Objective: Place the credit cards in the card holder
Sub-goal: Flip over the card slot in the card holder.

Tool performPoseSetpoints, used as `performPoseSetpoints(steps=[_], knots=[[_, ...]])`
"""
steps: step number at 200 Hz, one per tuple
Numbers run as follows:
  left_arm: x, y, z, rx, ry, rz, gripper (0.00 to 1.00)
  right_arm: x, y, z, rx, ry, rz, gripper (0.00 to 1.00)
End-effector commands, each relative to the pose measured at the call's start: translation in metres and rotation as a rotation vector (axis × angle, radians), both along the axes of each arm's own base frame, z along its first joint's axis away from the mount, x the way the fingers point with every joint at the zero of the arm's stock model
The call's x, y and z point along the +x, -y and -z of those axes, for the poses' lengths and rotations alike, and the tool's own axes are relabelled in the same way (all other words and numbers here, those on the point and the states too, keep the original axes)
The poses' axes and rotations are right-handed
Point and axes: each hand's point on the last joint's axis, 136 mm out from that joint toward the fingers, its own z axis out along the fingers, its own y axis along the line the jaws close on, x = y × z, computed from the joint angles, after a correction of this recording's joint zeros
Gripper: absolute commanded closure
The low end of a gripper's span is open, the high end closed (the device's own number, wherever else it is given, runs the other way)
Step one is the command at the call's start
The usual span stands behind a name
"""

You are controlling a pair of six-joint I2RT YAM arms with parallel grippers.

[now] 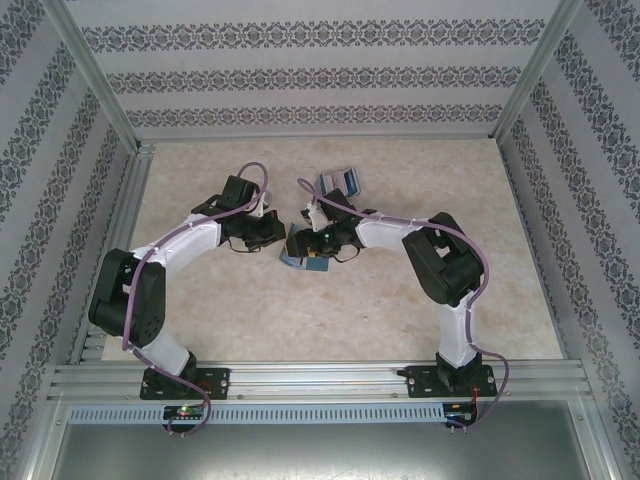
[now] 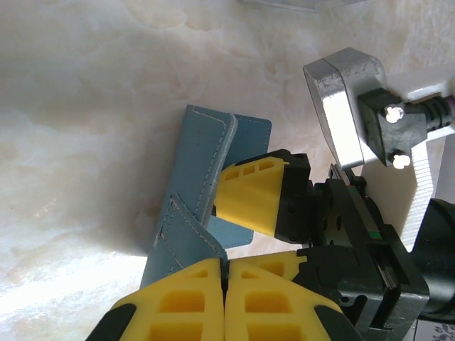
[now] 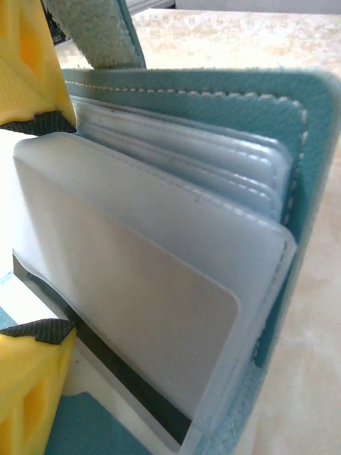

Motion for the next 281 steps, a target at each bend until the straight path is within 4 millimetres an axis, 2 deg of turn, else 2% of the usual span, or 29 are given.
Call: performPoseSetpoints(steps=[1, 62, 114, 138, 171, 193, 222, 252, 281], knots=[[-0.002, -0.005, -0.005, 0.009, 0.013, 0.007, 1.00, 0.000, 0.009, -0.001, -0.062, 0.028, 0.027, 0.34], [-0.002, -0.007, 0.000, 0.015, 0.007, 0.002, 1.00, -0.003, 0.019, -0.011, -0.025, 0.020, 0.028, 0.40], [-0.004, -0.011, 0.001, 0.015, 0.001, -0.011, 1.00, -0.002, 0.030, -0.006, -0.028, 0.007, 0.052, 0.58], [-0.004, -0.012, 0.002, 0.017, 0.002, -0.015, 1.00, -0.001, 0.034, -0.007, -0.040, 0.016, 0.058, 0.62], [-0.005, -0.013, 0.006, 0.017, -0.007, -0.015, 1.00, 0.002, 0.042, -0.009, -0.040, 0.020, 0.070, 0.62], [-0.009, -0.016, 0.013, 0.031, -0.018, -0.017, 1.00, 0.002, 0.052, -0.008, -0.051, 0.017, 0.089, 0.57], [-0.017, -0.026, 0.027, 0.058, -0.045, -0.030, 1.00, 0.002, 0.076, -0.002, -0.087, 0.006, 0.129, 0.51], [-0.024, -0.032, 0.038, 0.073, -0.066, -0.031, 1.00, 0.006, 0.108, 0.000, -0.101, -0.006, 0.195, 0.49], [-0.026, -0.035, 0.044, 0.076, -0.072, -0.033, 0.98, 0.010, 0.120, -0.007, -0.113, 0.009, 0.215, 0.49]])
